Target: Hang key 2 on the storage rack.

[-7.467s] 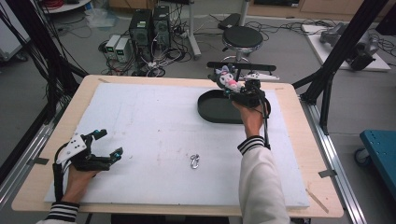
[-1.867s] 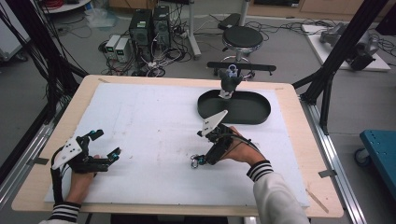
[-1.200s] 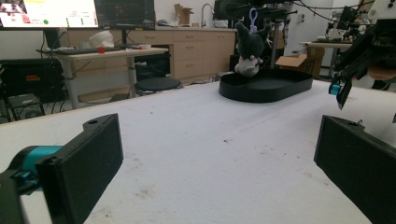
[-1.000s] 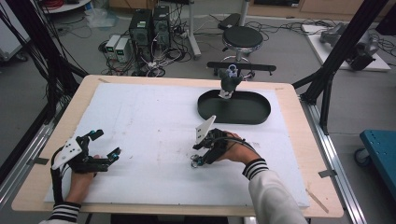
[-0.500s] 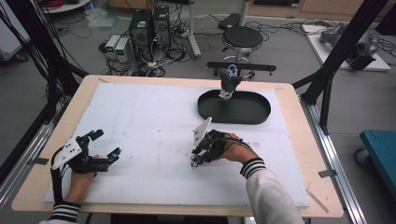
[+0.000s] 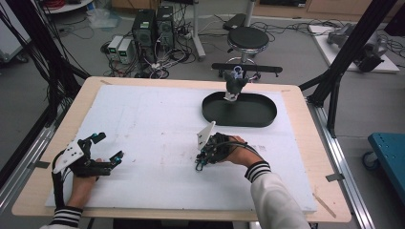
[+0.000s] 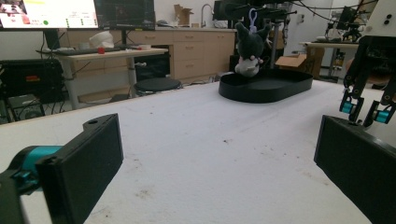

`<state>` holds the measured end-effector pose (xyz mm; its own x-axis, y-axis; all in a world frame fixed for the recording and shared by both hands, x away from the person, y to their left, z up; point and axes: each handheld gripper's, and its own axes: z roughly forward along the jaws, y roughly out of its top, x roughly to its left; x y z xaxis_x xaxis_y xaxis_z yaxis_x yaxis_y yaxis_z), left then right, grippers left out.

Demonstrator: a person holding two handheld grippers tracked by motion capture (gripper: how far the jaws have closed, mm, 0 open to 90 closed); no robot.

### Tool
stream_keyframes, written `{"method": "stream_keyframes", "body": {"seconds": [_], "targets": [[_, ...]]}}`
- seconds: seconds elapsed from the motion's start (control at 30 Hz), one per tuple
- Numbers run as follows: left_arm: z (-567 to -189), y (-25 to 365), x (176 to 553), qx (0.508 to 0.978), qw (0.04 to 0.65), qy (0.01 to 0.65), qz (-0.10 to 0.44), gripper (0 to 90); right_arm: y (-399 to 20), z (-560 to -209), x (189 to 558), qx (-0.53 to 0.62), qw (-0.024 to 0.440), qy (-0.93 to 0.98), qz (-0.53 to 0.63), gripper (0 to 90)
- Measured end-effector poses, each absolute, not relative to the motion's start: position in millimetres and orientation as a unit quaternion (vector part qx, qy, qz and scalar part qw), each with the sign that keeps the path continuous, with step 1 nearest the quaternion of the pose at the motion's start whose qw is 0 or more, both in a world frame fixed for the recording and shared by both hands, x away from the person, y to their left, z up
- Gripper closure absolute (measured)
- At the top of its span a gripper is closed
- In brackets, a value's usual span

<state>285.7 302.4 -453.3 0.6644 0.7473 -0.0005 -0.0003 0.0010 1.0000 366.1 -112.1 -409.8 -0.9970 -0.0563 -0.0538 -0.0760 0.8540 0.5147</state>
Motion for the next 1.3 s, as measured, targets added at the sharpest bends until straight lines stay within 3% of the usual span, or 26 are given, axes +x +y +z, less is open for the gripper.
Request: {"method": "stream_keyframes", "body": {"seconds": [0.3,0.83,1.3], "targets": [[-453.3,302.3,285.7,0.644,0.646,0.290,0.289,1.7,-112.3,-409.5,367.0,-0.036,0.018,0.962,0.269,87.5],[-453.3,302.5,285.8,0.644,0.646,0.290,0.290,1.7,-116.4,-401.7,369.6,-0.004,0.012,0.957,0.289,88.8],[-453.4,302.6,285.6,0.644,0.646,0.289,0.289,1.7,-145.1,-371.3,374.9,0.058,0.069,0.931,0.355,88.9]]}}
